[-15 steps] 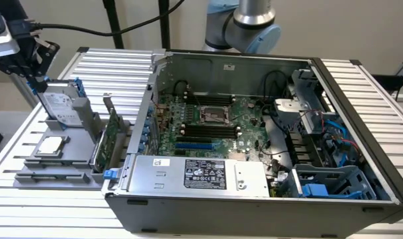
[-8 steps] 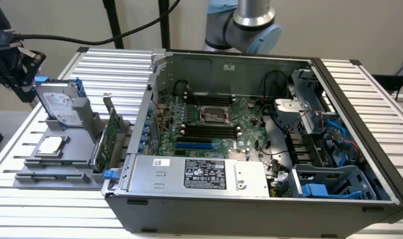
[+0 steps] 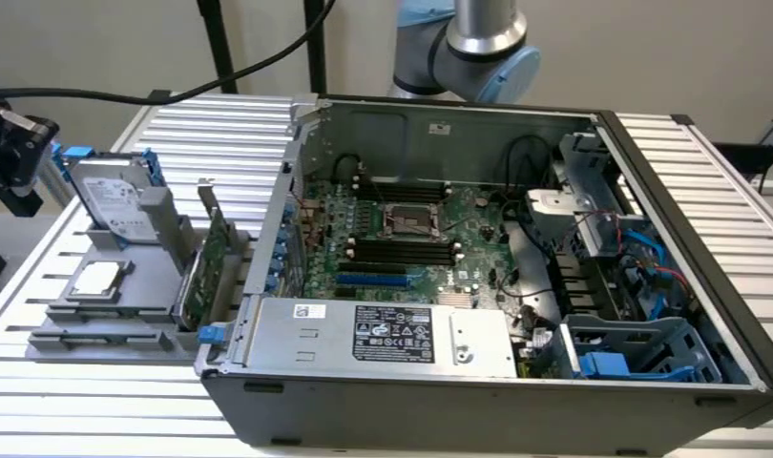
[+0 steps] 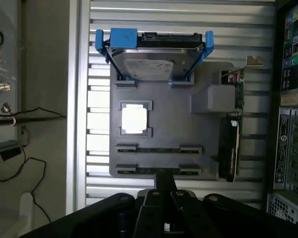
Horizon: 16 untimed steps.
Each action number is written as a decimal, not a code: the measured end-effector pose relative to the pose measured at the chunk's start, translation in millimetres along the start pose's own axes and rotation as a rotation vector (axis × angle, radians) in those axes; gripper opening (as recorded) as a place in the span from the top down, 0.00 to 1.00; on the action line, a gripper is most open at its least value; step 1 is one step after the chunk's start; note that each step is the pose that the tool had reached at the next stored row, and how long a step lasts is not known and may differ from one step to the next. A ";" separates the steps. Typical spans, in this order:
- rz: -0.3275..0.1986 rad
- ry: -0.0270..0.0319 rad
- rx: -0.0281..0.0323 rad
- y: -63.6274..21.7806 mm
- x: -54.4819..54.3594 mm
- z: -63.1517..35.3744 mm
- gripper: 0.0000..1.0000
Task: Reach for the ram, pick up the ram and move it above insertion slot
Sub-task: 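Reach for the ram, then pick up the ram and move it above insertion slot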
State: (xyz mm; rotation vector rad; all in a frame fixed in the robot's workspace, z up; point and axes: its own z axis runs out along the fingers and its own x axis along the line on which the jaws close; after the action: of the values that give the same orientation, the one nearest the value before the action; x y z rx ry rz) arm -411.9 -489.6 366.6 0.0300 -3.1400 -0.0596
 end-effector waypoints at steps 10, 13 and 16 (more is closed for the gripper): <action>0.000 0.0000 0.0000 -0.7 0.2 0.0 0.89; 0.000 0.0000 0.0001 -0.6 0.2 0.0 0.89; 0.000 0.0000 0.0000 -0.7 0.2 0.0 0.89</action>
State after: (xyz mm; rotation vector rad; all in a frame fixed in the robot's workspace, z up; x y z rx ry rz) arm -412.1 -490.2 366.6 0.0307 -3.1400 -0.0595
